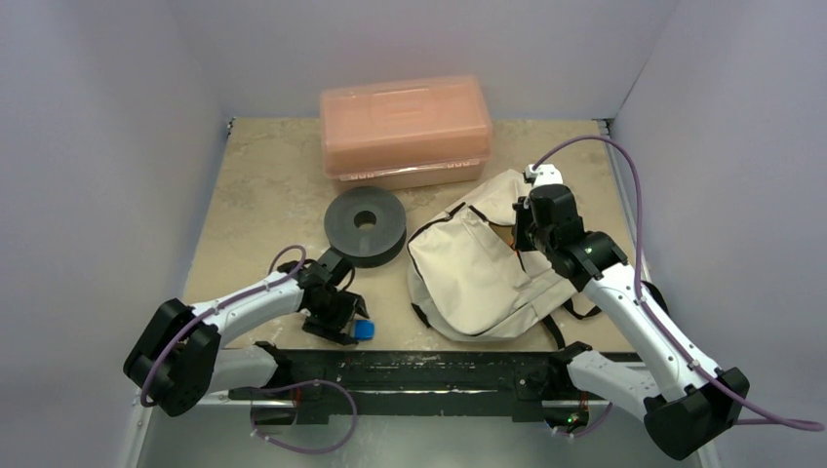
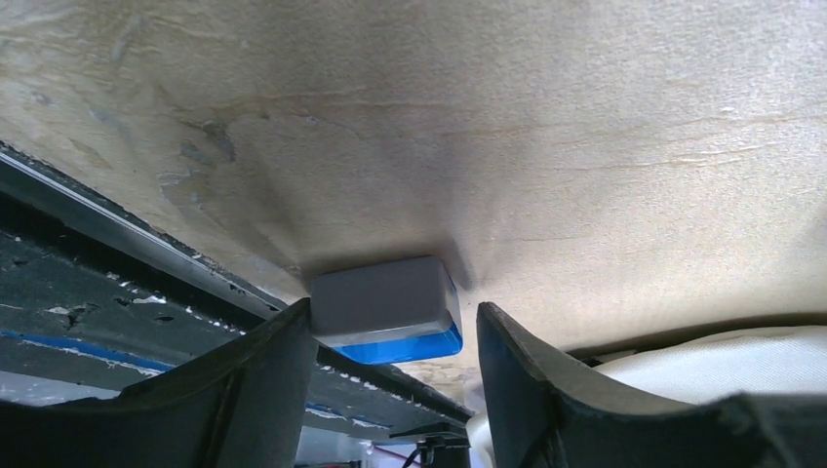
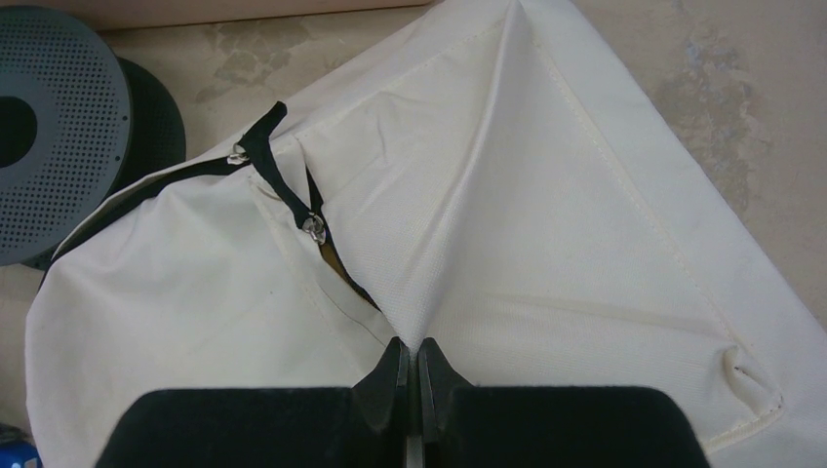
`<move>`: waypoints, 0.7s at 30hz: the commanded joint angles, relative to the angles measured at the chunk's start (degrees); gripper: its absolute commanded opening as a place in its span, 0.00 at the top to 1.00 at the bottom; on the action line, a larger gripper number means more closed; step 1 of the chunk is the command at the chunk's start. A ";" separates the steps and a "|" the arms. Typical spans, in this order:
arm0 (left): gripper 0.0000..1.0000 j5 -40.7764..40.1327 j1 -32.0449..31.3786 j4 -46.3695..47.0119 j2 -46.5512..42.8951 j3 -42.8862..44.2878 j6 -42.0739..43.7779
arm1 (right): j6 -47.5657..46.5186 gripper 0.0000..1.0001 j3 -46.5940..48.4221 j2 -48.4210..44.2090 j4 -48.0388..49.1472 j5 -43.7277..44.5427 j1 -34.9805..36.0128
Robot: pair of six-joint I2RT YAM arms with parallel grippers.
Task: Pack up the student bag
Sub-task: Pick up the stationery from the center of the board.
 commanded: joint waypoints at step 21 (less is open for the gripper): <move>0.66 16.84 -0.95 70.34 -2.14 4.56 32.46 | 0.17 1.00 0.44 -1.72 3.54 -2.24 0.53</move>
